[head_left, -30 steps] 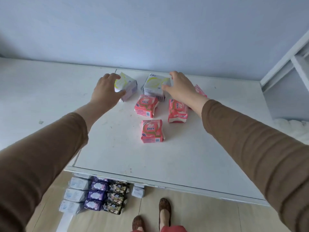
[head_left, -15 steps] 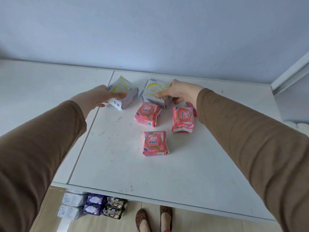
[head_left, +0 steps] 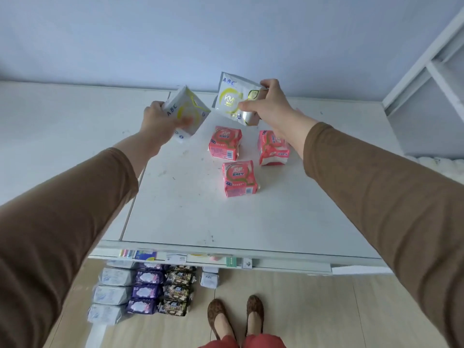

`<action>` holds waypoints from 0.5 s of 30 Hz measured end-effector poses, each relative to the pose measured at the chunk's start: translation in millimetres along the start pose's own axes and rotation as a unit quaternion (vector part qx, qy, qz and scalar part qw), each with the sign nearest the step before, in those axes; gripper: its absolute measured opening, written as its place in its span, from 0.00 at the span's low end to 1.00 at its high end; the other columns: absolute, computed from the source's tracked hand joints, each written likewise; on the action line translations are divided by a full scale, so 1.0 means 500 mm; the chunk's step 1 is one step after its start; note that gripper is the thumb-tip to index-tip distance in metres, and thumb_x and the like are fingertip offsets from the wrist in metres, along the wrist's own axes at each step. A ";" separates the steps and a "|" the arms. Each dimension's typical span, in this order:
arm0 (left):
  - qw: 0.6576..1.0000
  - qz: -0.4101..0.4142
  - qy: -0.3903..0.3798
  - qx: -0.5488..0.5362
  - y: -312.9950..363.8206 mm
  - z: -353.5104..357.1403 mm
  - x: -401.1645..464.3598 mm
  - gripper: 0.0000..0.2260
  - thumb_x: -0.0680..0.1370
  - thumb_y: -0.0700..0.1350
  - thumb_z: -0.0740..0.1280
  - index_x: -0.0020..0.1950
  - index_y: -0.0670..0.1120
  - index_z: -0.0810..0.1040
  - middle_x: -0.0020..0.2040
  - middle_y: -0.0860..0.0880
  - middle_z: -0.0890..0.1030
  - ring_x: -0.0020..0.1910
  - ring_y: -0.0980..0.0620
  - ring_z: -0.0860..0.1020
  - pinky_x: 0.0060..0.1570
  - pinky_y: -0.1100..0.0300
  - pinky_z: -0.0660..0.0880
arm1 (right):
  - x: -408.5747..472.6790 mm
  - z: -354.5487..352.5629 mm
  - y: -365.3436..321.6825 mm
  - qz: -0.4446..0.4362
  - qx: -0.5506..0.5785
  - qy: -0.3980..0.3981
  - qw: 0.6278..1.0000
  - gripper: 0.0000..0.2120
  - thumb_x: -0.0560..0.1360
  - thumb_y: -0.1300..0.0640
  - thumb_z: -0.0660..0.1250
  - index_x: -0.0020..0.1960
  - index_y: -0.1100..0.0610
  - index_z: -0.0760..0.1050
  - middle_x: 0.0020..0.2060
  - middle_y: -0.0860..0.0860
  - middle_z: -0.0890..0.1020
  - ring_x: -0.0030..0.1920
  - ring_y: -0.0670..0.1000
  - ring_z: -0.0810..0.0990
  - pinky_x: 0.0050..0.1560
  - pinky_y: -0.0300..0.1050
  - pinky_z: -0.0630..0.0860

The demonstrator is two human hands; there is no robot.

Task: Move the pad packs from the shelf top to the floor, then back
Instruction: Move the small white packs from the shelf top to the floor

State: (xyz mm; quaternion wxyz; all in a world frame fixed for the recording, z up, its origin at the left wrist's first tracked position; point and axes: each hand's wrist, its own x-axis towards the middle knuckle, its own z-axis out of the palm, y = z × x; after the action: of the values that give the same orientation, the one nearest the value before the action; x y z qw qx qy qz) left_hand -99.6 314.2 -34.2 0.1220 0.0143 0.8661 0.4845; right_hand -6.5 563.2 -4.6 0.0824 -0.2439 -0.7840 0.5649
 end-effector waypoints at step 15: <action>0.988 0.094 -0.083 -0.094 -0.083 -0.074 -0.438 0.29 0.65 0.53 0.78 0.62 0.50 0.70 0.56 0.49 0.79 0.59 0.46 0.80 0.61 0.45 0.77 | -0.501 -0.083 0.061 -0.039 0.127 -0.036 0.990 0.31 0.71 0.63 0.76 0.67 0.57 0.63 0.59 0.53 0.79 0.61 0.55 0.81 0.61 0.57 0.79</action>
State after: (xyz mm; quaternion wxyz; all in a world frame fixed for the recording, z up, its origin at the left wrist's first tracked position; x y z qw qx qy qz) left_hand 108.6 230.2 -7.3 0.1479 0.1241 0.7983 0.5705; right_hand 236.2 486.8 18.3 0.1065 -0.1806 -0.7169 0.6649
